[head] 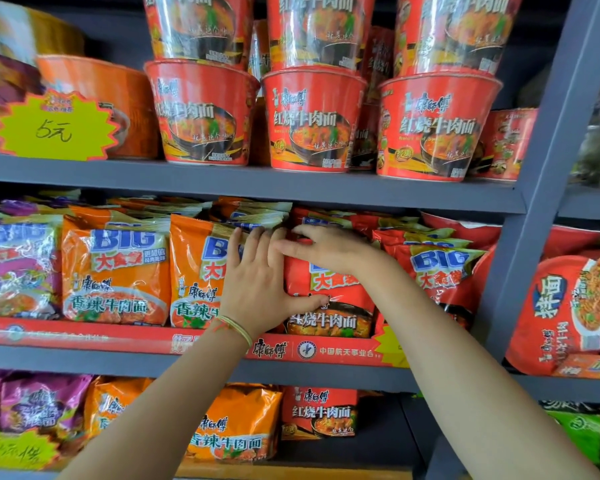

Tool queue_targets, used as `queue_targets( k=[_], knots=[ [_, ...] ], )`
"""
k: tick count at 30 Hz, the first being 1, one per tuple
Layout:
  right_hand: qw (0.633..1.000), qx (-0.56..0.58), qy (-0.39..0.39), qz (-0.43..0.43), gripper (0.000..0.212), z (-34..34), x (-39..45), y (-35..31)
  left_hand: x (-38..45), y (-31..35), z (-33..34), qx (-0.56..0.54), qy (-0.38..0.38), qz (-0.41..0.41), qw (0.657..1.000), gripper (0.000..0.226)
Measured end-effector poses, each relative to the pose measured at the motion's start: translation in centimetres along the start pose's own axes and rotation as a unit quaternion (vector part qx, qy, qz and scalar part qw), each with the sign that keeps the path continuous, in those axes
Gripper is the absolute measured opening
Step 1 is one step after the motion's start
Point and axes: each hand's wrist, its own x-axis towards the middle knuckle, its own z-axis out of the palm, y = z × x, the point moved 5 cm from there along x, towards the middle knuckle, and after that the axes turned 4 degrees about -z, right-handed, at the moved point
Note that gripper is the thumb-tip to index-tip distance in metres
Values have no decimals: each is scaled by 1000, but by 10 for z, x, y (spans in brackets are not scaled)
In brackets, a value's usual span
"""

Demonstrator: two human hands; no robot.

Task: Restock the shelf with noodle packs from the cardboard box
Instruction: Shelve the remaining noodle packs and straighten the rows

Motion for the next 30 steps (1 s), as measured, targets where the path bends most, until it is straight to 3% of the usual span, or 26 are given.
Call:
queue_targets(
  k=[3,6,14,18,22,25,27,30],
  knots=[
    [998,42,-35,8,102,-1,-1,-3,0,1,-1,8,-13,2,1000,117],
    [987,137,-39,75,96,-7,-1,-5,-1,2,-3,1,-15,8,1000,117],
    [986,113,-71,98,110,-6,2,-11,-7,4,-3,6,-34,22,999,133],
    [986,140,-69,60,83,-11,-5,-16,-9,5,-2,-1,-26,26,999,129],
    [989,113,-85,46,77,-7,-12,-19,-8,7,-4,9,-18,22,1000,127],
    [998,-26,65,-9,73,-10,-23,-21,-10,14,-8,16,-4,25,1000,121],
    [964,-148,217,-46,67,-4,-43,-22,-12,21,-8,11,7,39,999,115],
    [941,-209,259,-50,69,15,-57,-9,-10,28,-3,32,-14,61,998,109]
  ],
)
